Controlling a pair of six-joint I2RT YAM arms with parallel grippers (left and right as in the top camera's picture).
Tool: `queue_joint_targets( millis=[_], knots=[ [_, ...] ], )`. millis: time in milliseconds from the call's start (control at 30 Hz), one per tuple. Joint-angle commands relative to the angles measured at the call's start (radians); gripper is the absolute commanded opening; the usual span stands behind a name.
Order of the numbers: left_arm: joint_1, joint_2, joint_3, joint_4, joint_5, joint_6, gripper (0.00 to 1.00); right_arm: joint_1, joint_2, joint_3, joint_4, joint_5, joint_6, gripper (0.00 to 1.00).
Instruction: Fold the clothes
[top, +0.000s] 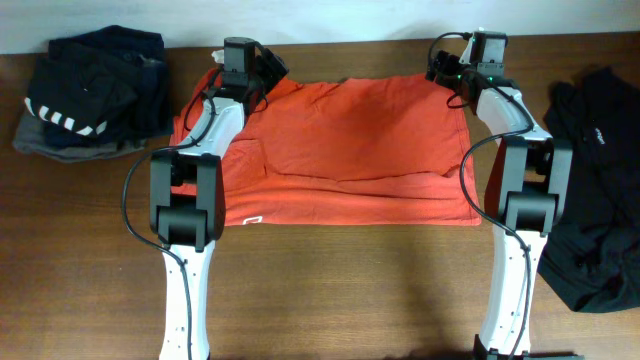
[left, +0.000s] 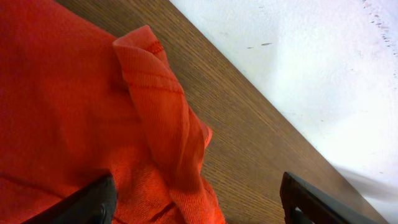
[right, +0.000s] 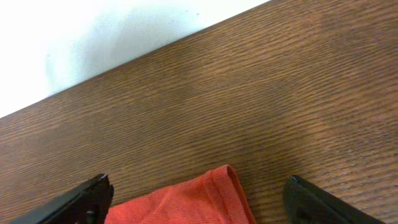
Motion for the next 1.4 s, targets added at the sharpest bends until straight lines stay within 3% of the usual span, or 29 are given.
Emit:
queue_joint_targets(
  millis=[0,100,567,733,833,1033,1167,1367],
  knots=[
    [0.002,0.016,0.011,-0.009,0.010,0.016,0.84,0.013,0.025,0.011,-0.012,0.043,0.012,0.88],
    [0.002,0.016,0.011,-0.009,0.011,0.016,0.84,0.026,0.025,0.011,-0.032,0.087,0.012,0.81],
    [0.001,0.016,0.011,-0.013,0.011,0.016,0.84,0.083,0.035,0.011,-0.098,0.237,-0.033,0.78],
    [0.001,0.016,0.011,-0.012,0.011,0.017,0.84,0.082,0.040,0.011,-0.109,0.256,-0.032,0.70],
    [0.001,0.016,0.011,-0.012,0.012,0.017,0.78,0.081,0.040,0.011,-0.106,0.256,-0.029,0.62],
    [0.001,0.016,0.011,-0.011,0.014,0.018,0.73,0.081,0.040,0.011,-0.082,0.286,-0.002,0.57],
    [0.002,0.016,0.019,0.020,0.071,0.084,0.71,0.081,0.040,0.011,-0.083,0.293,0.005,0.42],
    [0.002,0.016,0.054,0.010,0.071,0.084,0.71,0.081,0.040,0.011,-0.087,0.293,0.005,0.40]
  ],
)
